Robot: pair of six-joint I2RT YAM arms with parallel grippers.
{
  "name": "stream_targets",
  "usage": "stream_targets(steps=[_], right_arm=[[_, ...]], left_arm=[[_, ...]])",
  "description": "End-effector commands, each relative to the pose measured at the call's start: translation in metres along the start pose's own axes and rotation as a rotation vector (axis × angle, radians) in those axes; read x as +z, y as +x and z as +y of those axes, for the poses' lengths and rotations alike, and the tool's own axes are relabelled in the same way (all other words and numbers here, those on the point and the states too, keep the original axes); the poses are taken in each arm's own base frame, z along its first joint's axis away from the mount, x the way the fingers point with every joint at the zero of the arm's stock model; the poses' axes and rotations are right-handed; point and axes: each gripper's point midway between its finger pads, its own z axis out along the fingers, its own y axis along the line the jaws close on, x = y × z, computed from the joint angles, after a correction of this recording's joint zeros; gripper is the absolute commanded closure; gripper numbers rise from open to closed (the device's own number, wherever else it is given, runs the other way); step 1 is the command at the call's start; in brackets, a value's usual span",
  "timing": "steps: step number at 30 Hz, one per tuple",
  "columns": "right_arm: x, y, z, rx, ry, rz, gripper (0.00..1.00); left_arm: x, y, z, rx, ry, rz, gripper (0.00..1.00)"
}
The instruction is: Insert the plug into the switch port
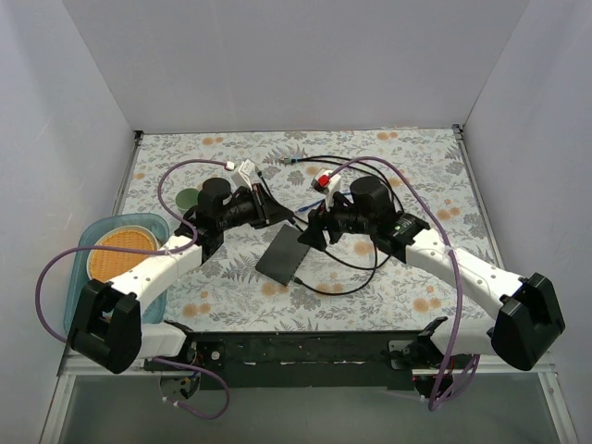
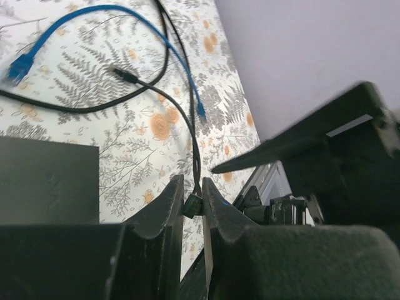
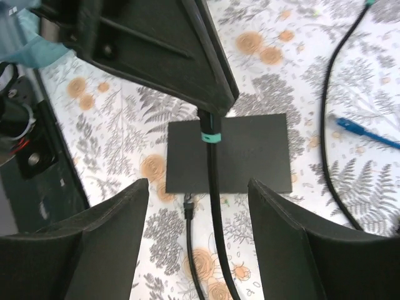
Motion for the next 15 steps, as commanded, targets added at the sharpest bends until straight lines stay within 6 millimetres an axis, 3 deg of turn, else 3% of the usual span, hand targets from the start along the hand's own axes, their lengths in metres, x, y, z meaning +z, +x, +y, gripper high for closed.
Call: stream_targets(steps=[1, 9, 15], right_arm=[[-0.006, -0.033, -0.013, -0.063, 0.186, -0.078, 0.28], [0.014, -0.022, -0.019, -0.122, 0.329, -0.045, 0.32], [0.027, -0.020, -0.018, -0.139, 0.358, -0.034, 0.43]], left_arm=[[0.007, -0.002, 0.018, -0.102, -0.146, -0.001, 1.00], [0.008, -0.005, 0.027, -0.140, -0.260, 0.000, 1.00], [0.009, -0.004, 0.027, -0.161, -0.267, 0.013, 1.00]])
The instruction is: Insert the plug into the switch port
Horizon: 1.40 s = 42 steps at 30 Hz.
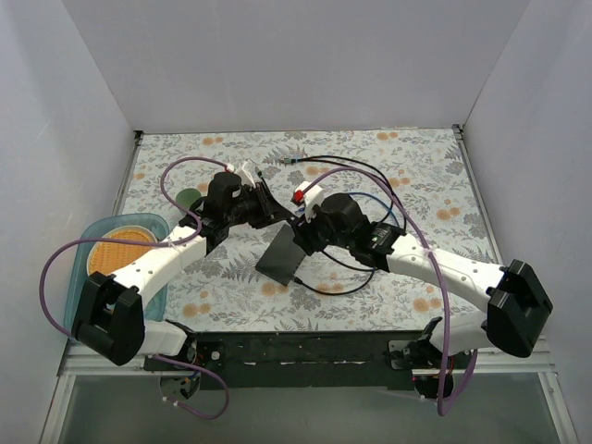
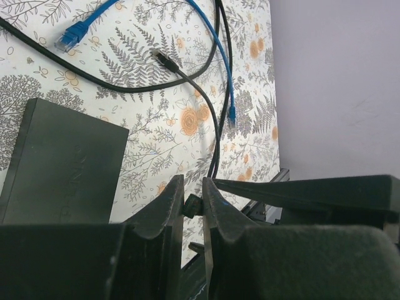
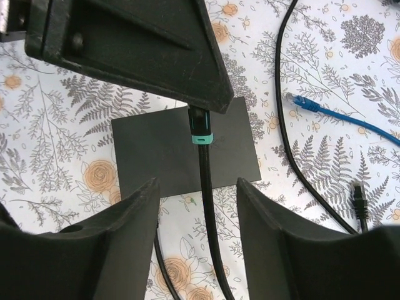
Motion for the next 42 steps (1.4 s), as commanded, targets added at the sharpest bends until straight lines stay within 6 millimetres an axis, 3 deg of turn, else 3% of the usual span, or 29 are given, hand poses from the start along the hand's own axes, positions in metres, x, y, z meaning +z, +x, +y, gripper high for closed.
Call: stream_targets(steps=[1, 8, 15, 18, 19, 22, 25, 26, 28, 29, 30, 31, 33, 35, 42], right_arm=[[0.003, -0.035, -0.006, -0.018, 0.068, -0.095, 0.43], [0.009, -0.044, -0.003, -0.009, 0.088, -0.132, 0.46], [0.025, -0.039, -0.004, -0.002, 0.100, -0.098, 0.51], [0.030, -0.035, -0.003, 0.003, 0.106, -0.085, 0.68], [0.031, -0.035, -0.004, 0.004, 0.113, -0.084, 0.79], [0.030, -0.035, -0.006, 0.010, 0.127, -0.087, 0.99], [0.026, -0.036, -0.007, 0.006, 0.135, -0.095, 0.99], [0.025, -0.036, -0.007, 0.005, 0.136, -0.096, 0.99], [0.022, -0.034, -0.008, 0.001, 0.141, -0.093, 0.99], [0.020, -0.031, -0.009, -0.001, 0.143, -0.081, 0.99], [0.018, -0.030, -0.010, -0.005, 0.145, -0.079, 0.99], [0.017, -0.026, -0.011, -0.006, 0.148, -0.072, 0.99], [0.013, -0.022, -0.011, -0.010, 0.149, -0.070, 0.99], [0.011, 0.000, -0.013, -0.011, 0.154, -0.020, 0.99], [0.000, 0.042, -0.010, -0.019, 0.123, 0.061, 0.99]], left_arm=[[-0.001, -0.006, -0.003, -0.012, -0.022, -0.010, 1.00], [-0.001, -0.004, -0.005, -0.014, -0.014, -0.003, 1.00], [0.000, -0.001, -0.004, -0.018, -0.004, 0.007, 1.00], [0.000, -0.001, -0.006, -0.022, 0.005, 0.009, 1.00], [0.000, 0.000, -0.006, -0.021, 0.009, 0.010, 1.00], [0.000, 0.000, -0.006, -0.022, 0.011, 0.010, 1.00], [0.000, 0.002, -0.005, -0.016, 0.013, 0.016, 1.00], [0.001, 0.002, -0.005, -0.014, 0.013, 0.016, 0.96], [0.001, 0.001, -0.001, -0.002, -0.001, 0.011, 0.60], [0.001, -0.001, 0.001, 0.002, -0.015, 0.001, 0.21], [0.001, -0.002, 0.004, 0.007, -0.032, -0.006, 0.08], [0.001, -0.005, 0.012, 0.008, -0.078, -0.022, 0.02], [-0.001, -0.012, 0.017, 0.034, -0.115, -0.050, 0.02], [-0.002, -0.016, 0.025, 0.050, -0.159, -0.069, 0.02], [-0.006, -0.024, 0.060, 0.052, -0.232, -0.081, 0.02]])
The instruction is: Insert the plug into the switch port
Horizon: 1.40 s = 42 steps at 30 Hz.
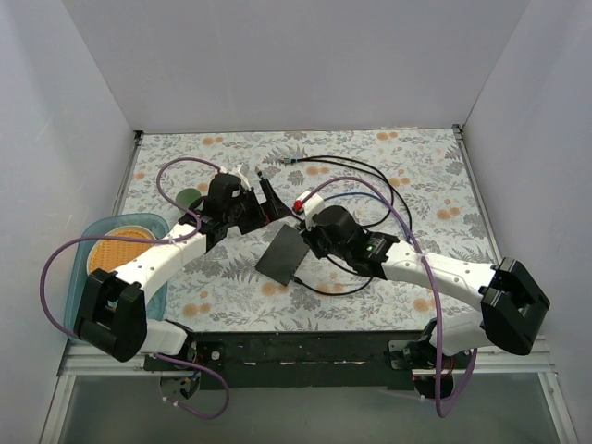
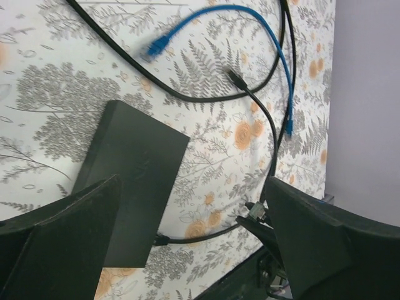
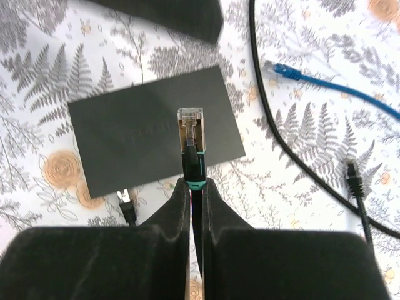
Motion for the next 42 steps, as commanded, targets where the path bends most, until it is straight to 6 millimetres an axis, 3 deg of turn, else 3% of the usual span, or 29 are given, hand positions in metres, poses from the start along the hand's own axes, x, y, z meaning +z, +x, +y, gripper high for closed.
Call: stream_targets(steps=[1, 9, 14, 20, 28, 42], right_arm=[[-0.008, 0.019, 0.004, -0.013, -0.034, 0.034, 0.99], [0.001, 0.074, 0.019, -0.033, -0.114, 0.221, 0.99], [0.008, 0.087, 0.035, -0.009, -0.194, 0.277, 0.99], [0.016, 0.110, 0.039, -0.018, -0.214, 0.363, 0.99], [0.015, 0.120, 0.046, -0.019, -0.258, 0.408, 0.99], [0.019, 0.133, 0.047, -0.021, -0.257, 0.493, 0.99]], left_arm=[[-0.002, -0.016, 0.021, 0.036, -0.056, -0.043, 0.02], [0.006, -0.015, 0.050, 0.080, -0.102, -0.051, 0.03], [0.019, -0.001, 0.060, 0.113, -0.074, -0.008, 0.05], [0.030, 0.016, 0.067, 0.150, -0.020, 0.036, 0.10], [0.040, 0.041, 0.071, 0.129, 0.053, 0.107, 0.25], [0.047, 0.057, 0.078, 0.103, 0.072, 0.159, 0.33]])
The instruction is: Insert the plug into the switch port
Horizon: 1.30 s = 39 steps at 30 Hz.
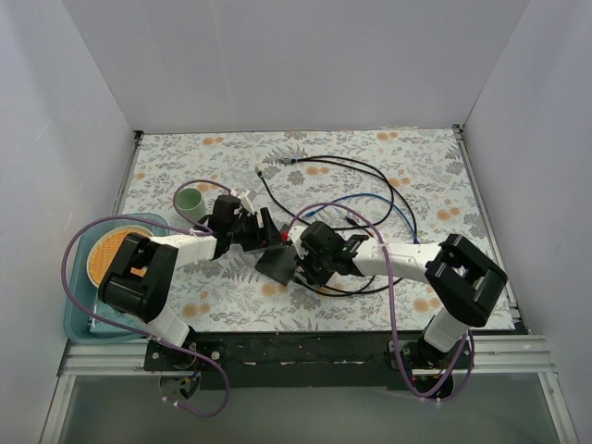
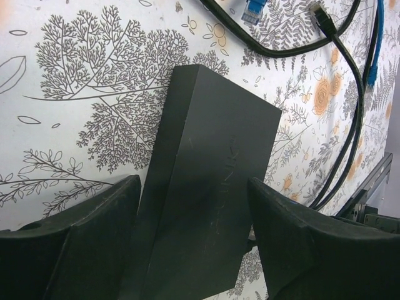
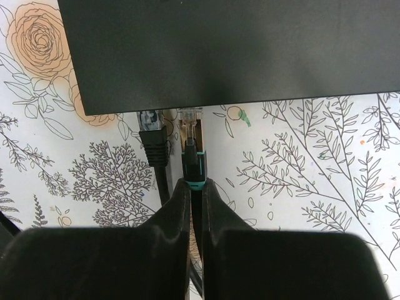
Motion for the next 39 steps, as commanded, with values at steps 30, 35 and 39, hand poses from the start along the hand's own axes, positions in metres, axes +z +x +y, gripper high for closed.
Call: stream_targets(steps=[30, 35, 39], right_arm=[[0.003, -0.014, 0.000, 0.042, 0.020, 0.103, 0.99], [0.001, -0.025, 0.003, 0.051, 0.010, 0.039, 0.99], [0.002, -0.031, 0.008, 0.069, -0.012, -0.010, 0.99]], left_arm=[[-0.009, -0.003, -0.032, 0.014, 0.121, 0.007, 0.33], [-0.008, 0.000, -0.032, 0.009, 0.125, 0.020, 0.33], [-0.008, 0.002, -0.034, 0.002, 0.134, 0.030, 0.34]])
